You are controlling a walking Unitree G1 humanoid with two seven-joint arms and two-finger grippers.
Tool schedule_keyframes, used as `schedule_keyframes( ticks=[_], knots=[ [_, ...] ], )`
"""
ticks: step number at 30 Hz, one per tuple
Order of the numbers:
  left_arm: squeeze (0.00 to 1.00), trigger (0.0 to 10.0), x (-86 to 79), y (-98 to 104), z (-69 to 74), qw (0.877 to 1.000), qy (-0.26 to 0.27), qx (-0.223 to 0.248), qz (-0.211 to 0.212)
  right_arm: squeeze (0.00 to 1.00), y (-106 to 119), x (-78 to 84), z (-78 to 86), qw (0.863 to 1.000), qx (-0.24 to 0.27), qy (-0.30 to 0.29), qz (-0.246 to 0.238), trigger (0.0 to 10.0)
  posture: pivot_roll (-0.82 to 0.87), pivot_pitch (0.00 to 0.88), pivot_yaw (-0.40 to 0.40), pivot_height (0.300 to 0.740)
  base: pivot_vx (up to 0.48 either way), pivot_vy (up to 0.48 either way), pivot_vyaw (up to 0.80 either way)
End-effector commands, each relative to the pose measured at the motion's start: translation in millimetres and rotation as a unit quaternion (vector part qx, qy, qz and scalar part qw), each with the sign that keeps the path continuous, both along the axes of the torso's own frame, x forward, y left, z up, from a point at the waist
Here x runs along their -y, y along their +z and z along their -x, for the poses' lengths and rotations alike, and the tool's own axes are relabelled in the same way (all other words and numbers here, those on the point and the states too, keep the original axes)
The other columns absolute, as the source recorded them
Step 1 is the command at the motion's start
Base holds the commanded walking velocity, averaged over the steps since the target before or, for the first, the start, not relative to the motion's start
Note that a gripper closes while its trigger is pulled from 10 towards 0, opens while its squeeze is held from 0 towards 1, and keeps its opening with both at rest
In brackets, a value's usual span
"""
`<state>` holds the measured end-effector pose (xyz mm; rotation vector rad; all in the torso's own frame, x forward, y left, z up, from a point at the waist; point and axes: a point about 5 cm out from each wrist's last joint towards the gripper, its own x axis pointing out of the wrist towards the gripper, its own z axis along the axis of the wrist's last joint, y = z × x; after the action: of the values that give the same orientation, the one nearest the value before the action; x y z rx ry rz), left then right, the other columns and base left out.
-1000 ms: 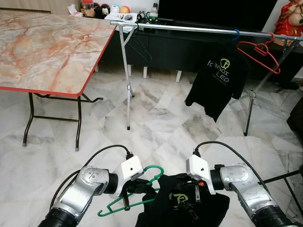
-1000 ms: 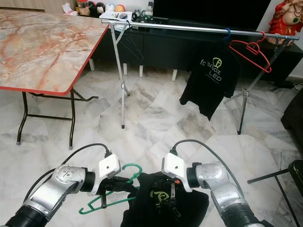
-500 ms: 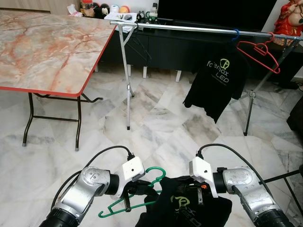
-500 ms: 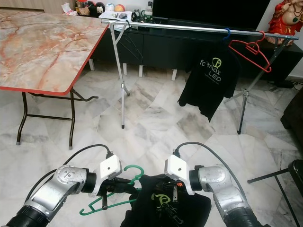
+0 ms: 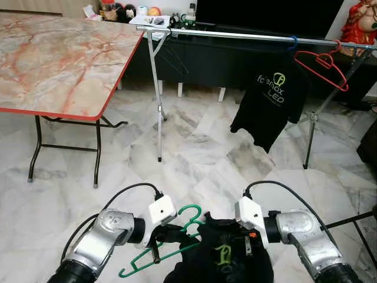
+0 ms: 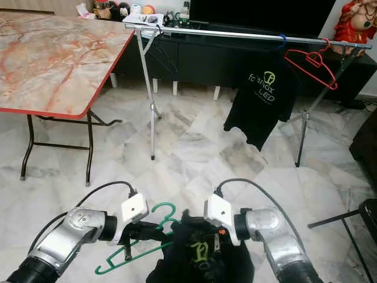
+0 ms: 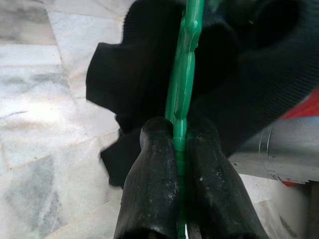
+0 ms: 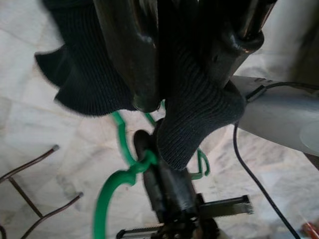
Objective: Hang hanger
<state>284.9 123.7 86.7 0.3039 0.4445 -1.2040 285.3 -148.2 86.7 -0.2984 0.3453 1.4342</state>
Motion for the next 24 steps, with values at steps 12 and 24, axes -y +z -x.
schedule_keyframes(
  ticks=[12, 24],
  knots=[
    [0.0, 0.0, -2.0, 1, -1.3, 1.0, 0.013, 0.0, 0.01, 0.0, 23, 1.4, -4.6, 0.987, 0.0, -0.069, -0.148, 10.0, -0.01, 0.144, -0.065, 0.74, 0.0, 0.0, 0.0],
    [0.0, 0.0, -3.6, -2, 0.5, 0.999, 0.028, -0.002, 0.017, 0.0, 34, 22.6, -2.1, 0.927, -0.025, -0.201, -0.316, 0.0, -0.01, 0.152, -0.06, 0.74, 0.0, 0.0, 0.0]
  ],
)
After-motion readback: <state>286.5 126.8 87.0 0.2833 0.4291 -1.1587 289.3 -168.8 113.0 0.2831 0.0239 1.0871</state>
